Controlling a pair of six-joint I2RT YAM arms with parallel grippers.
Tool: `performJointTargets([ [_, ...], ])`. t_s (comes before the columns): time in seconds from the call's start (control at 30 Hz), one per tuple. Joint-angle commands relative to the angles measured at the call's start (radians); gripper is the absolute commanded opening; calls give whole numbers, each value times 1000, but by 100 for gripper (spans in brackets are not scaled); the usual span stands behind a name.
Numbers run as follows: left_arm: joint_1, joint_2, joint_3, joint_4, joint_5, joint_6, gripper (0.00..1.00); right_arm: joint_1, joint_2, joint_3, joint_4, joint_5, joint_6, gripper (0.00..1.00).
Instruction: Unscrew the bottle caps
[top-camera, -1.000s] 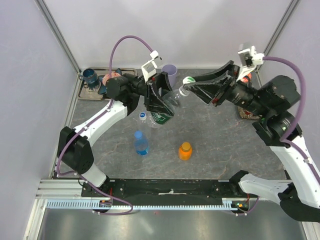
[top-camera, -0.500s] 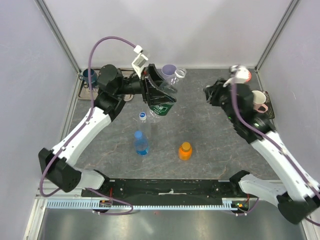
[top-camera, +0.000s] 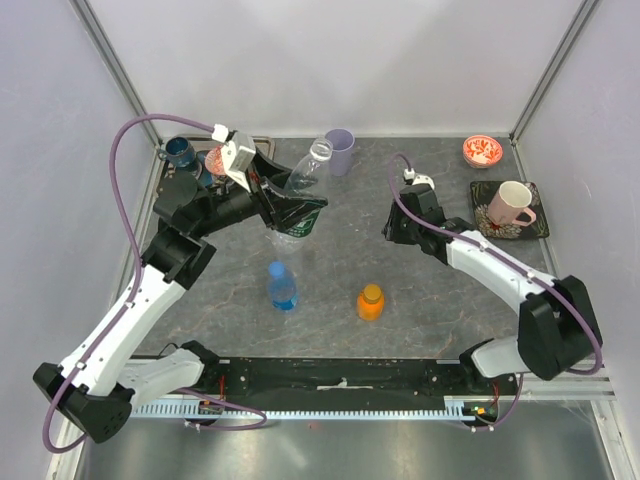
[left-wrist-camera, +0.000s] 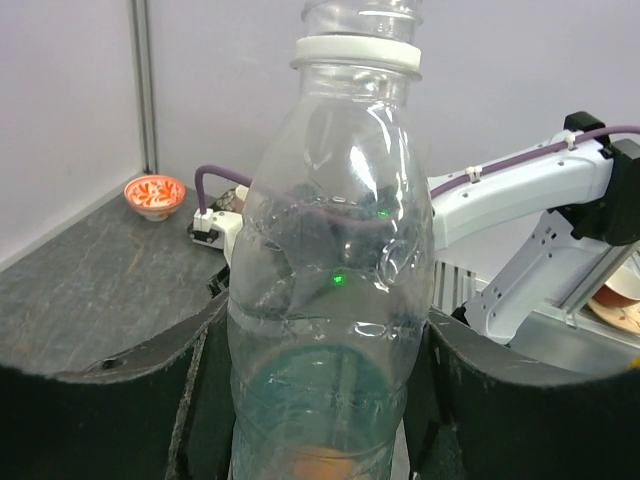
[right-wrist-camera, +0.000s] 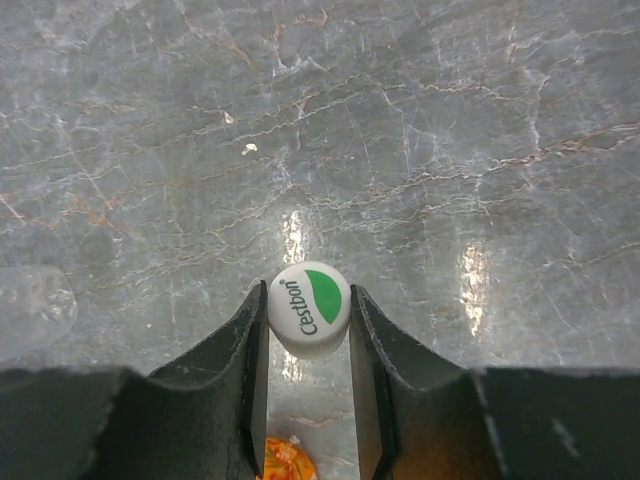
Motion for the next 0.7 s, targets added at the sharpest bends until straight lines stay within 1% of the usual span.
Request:
performJointTargets([
  [0.0, -10, -59, -62, -22, -77, 66, 47, 1, 85, -20, 103, -5, 17, 0],
  [0.17, -14, -99, -119, -27, -89, 68, 47, 2, 206, -8, 117, 22, 15, 0],
  [0.37, -17, -128, -146, -40, -109, 75, 47, 33, 275, 14, 99, 74, 0, 0],
  [0.5, -19, -130, -151, -47, -110, 78, 48, 64, 279, -17, 82, 93, 0, 0],
  [0.67, -23, -127, -162, -47, -115, 82, 48, 119, 245, -74, 76, 105, 26, 0],
])
